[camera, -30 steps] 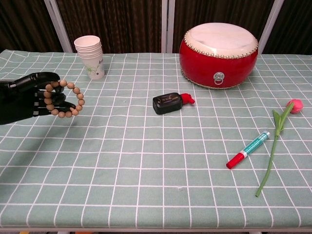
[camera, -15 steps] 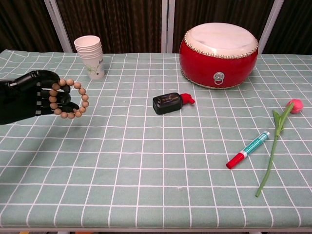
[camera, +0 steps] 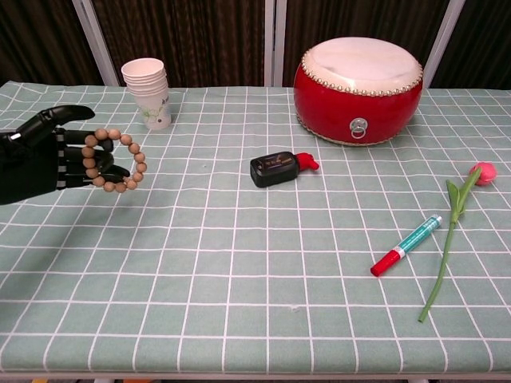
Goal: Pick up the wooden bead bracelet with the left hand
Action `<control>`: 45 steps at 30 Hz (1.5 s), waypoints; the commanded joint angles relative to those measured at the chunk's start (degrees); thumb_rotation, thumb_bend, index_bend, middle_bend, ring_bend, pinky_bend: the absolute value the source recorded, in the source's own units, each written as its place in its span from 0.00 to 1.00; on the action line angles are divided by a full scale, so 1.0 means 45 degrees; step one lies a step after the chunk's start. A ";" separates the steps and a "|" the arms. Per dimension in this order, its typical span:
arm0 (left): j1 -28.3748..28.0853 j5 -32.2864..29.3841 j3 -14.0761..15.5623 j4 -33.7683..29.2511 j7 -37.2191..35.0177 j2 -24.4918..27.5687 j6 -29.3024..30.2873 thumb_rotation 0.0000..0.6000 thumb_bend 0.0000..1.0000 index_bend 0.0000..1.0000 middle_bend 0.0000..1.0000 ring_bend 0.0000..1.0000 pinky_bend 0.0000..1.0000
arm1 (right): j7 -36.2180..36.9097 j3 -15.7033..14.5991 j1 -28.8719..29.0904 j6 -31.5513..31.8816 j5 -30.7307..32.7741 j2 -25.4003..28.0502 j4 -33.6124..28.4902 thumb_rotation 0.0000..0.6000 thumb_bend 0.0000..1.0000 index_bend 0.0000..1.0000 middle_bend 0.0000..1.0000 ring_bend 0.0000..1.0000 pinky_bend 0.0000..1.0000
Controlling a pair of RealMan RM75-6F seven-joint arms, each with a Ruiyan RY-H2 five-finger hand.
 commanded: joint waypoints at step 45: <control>0.0309 -0.0050 -0.0276 -0.0444 0.0717 0.0026 -0.0074 0.59 0.74 0.55 0.63 0.40 0.13 | 0.0084 0.0033 -0.0120 0.0195 -0.0039 0.0036 0.0006 1.00 0.13 0.00 0.00 0.00 0.00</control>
